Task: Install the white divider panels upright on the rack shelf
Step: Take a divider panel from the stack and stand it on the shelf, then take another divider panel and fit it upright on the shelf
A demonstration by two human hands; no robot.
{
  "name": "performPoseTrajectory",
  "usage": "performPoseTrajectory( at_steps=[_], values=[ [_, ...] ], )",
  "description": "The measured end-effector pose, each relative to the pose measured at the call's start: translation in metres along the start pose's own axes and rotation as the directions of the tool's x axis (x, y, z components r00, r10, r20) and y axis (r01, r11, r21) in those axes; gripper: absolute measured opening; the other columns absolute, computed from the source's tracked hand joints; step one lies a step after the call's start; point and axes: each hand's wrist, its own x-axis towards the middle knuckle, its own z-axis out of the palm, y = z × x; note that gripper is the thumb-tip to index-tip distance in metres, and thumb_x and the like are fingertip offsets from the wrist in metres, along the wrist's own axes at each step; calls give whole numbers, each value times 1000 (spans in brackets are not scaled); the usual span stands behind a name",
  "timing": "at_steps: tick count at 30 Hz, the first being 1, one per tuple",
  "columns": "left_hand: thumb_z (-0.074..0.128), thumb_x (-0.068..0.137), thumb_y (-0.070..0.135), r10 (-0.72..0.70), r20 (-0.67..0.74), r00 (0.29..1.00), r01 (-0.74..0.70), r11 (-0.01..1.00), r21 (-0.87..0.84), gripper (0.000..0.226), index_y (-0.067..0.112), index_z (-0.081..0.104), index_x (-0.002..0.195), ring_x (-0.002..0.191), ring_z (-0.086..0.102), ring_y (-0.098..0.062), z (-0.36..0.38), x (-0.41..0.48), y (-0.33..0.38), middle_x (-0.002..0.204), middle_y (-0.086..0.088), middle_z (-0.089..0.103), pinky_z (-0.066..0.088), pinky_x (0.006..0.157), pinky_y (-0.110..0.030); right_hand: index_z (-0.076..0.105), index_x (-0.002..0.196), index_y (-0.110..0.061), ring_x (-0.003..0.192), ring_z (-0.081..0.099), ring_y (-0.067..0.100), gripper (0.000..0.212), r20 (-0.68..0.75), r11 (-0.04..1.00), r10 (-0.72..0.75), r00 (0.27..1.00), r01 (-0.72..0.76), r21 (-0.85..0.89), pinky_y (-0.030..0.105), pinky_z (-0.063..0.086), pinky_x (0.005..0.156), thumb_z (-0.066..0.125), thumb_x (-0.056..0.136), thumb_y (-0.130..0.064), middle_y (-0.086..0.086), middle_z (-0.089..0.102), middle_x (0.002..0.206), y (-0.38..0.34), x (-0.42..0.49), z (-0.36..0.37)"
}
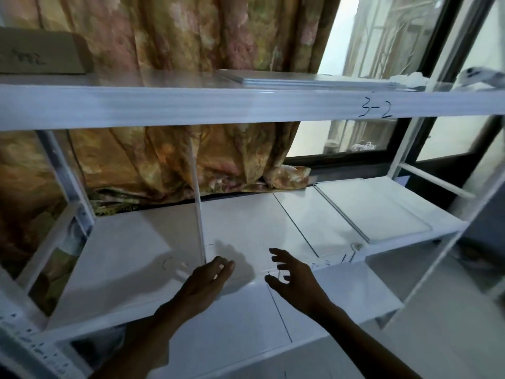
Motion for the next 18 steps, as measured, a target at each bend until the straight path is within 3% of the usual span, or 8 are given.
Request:
performPoseTrajectory(
  at_steps=[2, 4, 12, 18],
  values=[
    [34, 93, 66, 44, 3, 999, -44, 999, 1, 32, 45, 50, 112, 103, 56, -8, 6, 0, 19, 116, 12, 57, 42, 82, -25, 47, 138, -33, 109, 59, 5, 63, -42, 999, -21, 999, 20, -24, 27, 52, 94, 75, 81, -33, -6, 61, 124, 1, -10, -18],
    [34, 94, 64, 78, -3, 997, -78, 997, 16, 35, 44, 50, 117, 109, 55, -9, 14, -4, 40, 122, 14, 55, 42, 88, -26, 47, 137, -32, 110, 58, 5, 65, -83, 998, -35, 996, 31, -48, 31, 52, 94, 76, 79, -36, -7, 62, 124, 3, -22, -39],
    [39, 98, 52, 181, -28, 983, -178, 981, 79, 35, 32, 55, 122, 107, 57, -15, 99, -38, 119, 127, 2, 61, 47, 91, -28, 50, 134, -30, 108, 57, 7, 63, -203, 994, -10, 979, -12, -106, 35, 51, 96, 78, 78, -37, -13, 60, 118, 38, -106, -134],
    [42, 98, 49, 258, 14, 966, -258, 961, 102, 40, 31, 51, 132, 109, 54, -13, 177, -53, 180, 136, 2, 55, 42, 89, -25, 48, 137, -26, 112, 56, 11, 66, -262, 987, 80, 962, -113, -115, 34, 50, 97, 76, 79, -40, -7, 60, 126, 75, -175, -201]
  ],
)
